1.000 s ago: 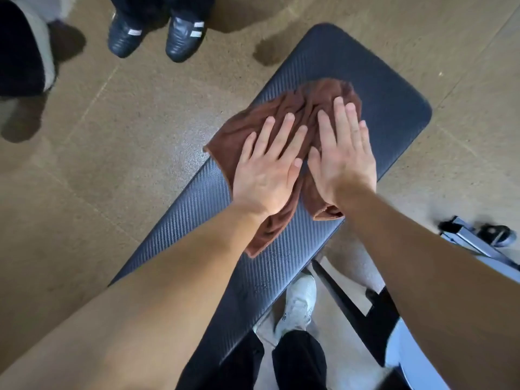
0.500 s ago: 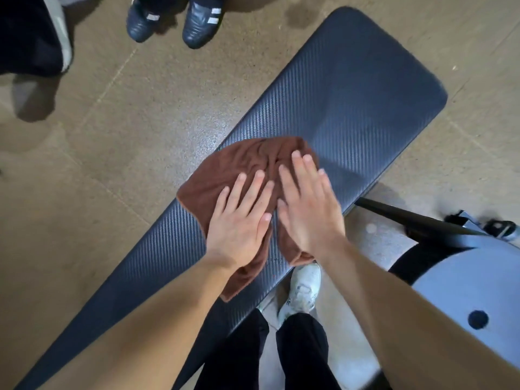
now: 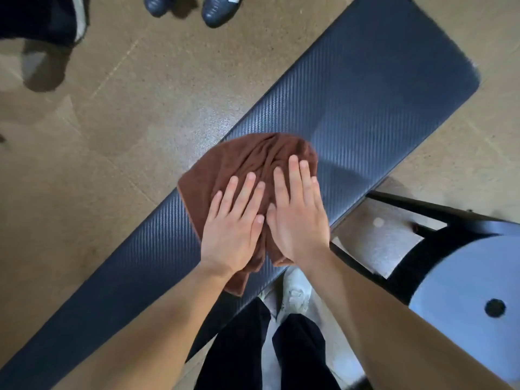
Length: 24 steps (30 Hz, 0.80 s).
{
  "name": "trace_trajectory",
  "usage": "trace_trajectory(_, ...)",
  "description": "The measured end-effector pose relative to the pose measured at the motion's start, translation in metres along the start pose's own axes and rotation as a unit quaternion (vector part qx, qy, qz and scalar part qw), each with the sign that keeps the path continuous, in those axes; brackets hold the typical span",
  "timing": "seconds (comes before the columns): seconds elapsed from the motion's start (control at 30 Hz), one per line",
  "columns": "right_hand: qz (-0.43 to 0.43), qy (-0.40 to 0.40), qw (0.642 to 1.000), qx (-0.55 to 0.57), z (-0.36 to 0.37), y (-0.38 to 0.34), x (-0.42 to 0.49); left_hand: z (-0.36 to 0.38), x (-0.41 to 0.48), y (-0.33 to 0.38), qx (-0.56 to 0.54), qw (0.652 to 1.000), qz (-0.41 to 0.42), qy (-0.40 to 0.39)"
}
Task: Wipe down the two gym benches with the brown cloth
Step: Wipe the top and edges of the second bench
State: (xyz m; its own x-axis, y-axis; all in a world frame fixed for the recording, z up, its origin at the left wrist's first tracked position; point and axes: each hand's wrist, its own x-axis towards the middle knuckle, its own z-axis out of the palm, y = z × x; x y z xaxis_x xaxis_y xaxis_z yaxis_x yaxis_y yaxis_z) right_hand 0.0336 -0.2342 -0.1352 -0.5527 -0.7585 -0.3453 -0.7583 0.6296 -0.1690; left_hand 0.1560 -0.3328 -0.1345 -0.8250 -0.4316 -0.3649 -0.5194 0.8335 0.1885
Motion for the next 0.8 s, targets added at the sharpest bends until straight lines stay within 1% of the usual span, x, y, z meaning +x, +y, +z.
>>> trace_trajectory(0.07, -0.048, -0.007, 0.999, -0.017, 0.002, 0.002, -0.002, 0.005, -0.012, -0.003, 0.014, 1.000, -0.013, -0.004)
trace_trajectory(0.13, -0.059, 0.005, 0.998, -0.037, -0.003, 0.020, 0.011, 0.002, 0.004, 0.004, 0.016, 1.000, -0.013, 0.008)
trace_trajectory(0.3, 0.019, 0.060, 0.998, -0.018, -0.029, 0.077, 0.059, -0.013, 0.087, 0.041, -0.020, 0.997, -0.008, 0.079)
trace_trajectory(0.37, 0.044, 0.072, 0.996, -0.003, -0.028, 0.077, 0.062, -0.012, 0.098, 0.048, -0.022, 0.995, -0.011, 0.092)
trace_trajectory(0.47, 0.074, 0.077, 0.994, 0.021, -0.018, 0.047, 0.042, -0.005, 0.069, 0.039, -0.029, 0.995, 0.007, 0.094)
trace_trajectory(0.57, 0.041, 0.053, 0.998, 0.017, -0.003, 0.008, 0.005, 0.010, 0.007, 0.020, -0.032, 0.997, -0.018, 0.072)
trace_trajectory(0.67, -0.040, -0.005, 0.999, -0.014, 0.015, -0.028, -0.032, 0.023, -0.056, 0.000, -0.025, 0.997, -0.060, 0.033)
trace_trajectory(0.73, -0.083, -0.013, 0.996, -0.026, 0.021, -0.033, -0.038, 0.026, -0.070, -0.007, -0.017, 0.998, -0.062, 0.025)
trace_trajectory(0.8, -0.109, -0.006, 0.993, -0.048, 0.017, -0.021, -0.025, 0.022, -0.059, -0.008, -0.011, 0.998, -0.056, 0.034)
